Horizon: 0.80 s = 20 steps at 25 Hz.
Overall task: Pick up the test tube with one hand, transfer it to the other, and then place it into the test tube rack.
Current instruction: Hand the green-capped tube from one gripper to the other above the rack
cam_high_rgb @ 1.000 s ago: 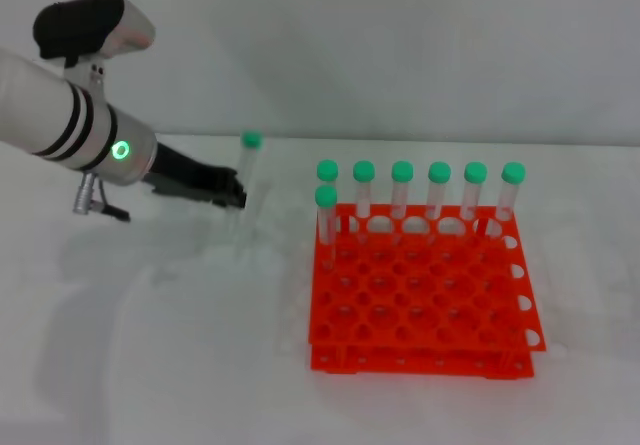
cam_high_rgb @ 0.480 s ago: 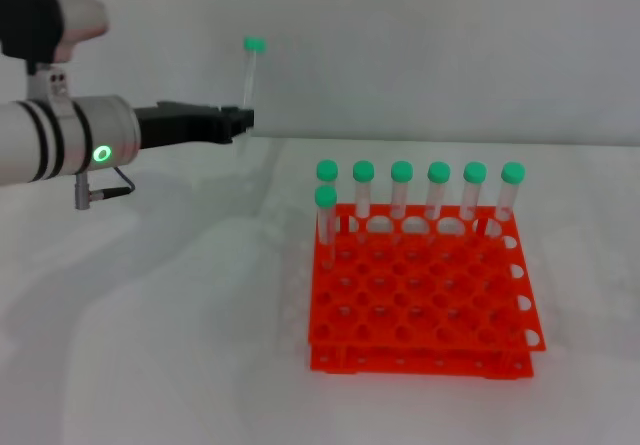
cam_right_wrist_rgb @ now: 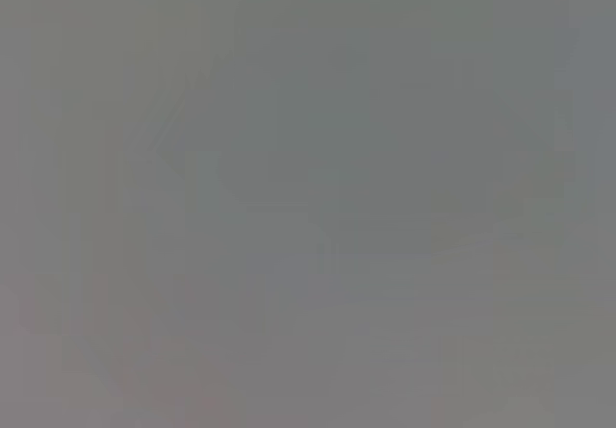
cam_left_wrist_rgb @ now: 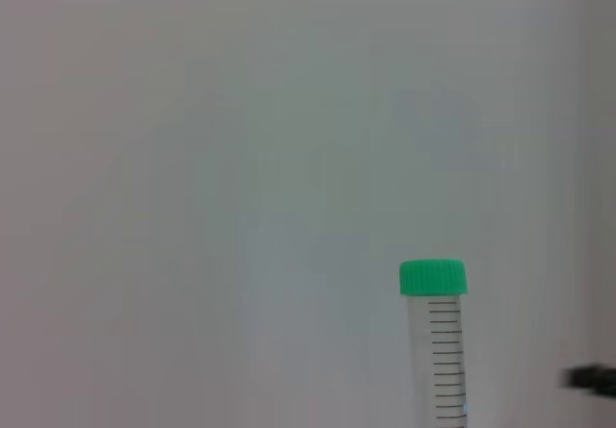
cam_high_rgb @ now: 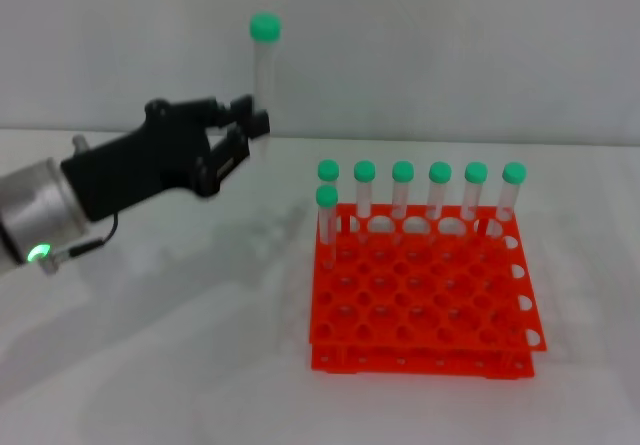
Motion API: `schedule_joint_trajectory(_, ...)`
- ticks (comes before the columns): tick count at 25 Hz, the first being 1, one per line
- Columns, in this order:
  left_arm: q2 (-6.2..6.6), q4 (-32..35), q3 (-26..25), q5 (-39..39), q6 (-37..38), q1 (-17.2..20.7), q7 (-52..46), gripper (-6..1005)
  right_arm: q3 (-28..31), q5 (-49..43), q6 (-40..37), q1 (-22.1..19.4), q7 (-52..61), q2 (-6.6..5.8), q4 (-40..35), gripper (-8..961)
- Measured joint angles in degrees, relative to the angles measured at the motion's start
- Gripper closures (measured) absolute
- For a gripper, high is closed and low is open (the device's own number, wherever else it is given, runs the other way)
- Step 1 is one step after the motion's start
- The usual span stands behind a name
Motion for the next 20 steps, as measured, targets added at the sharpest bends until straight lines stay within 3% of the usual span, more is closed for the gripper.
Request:
schedule_joint_trajectory(4,1.71,-3.20,0.06,1.42,9.50,0.41,-0.33,784,-0.68,-11.49,-4.77,-0.04,11.65,-1.03,0.45,98)
schedule_joint_trajectory(8,2.20,-5.42,0.10,1.89,13.05,0.58,-1.06,781,-0.72,-26.24,-11.68,0.16,20.73,-3.36,0.34,123)
schedule_joint_trajectory(9,2.24,-5.88,0.11,2.25,13.34,0.56,-1.96,780,-0.72,-26.24,-11.68,0.16,20.73,-3.36,0.34,131)
schedule_joint_trajectory(10,2.26,-6.30,0.11,2.82,13.46,0.45,-3.09,780,-0.63,-37.65,-18.53,0.66,25.89,-5.31,0.16,139)
schedule_joint_trajectory(12,2.18,-6.62,0.11,3.79,13.52,0.32,-3.95,778,-0.47,-41.72,-21.66,0.93,27.93,-5.99,0.08,154)
schedule_joint_trajectory(16,1.67,-6.76,0.24,5.56,13.58,0.11,-3.85,775,-0.37,-47.14,-25.84,1.51,31.88,-6.57,0.06,186)
schedule_joint_trajectory(20,0.43,-6.78,0.23,7.95,13.53,-0.57,-2.85,772,-0.62,-48.82,-27.89,1.78,33.72,-5.67,0.03,204)
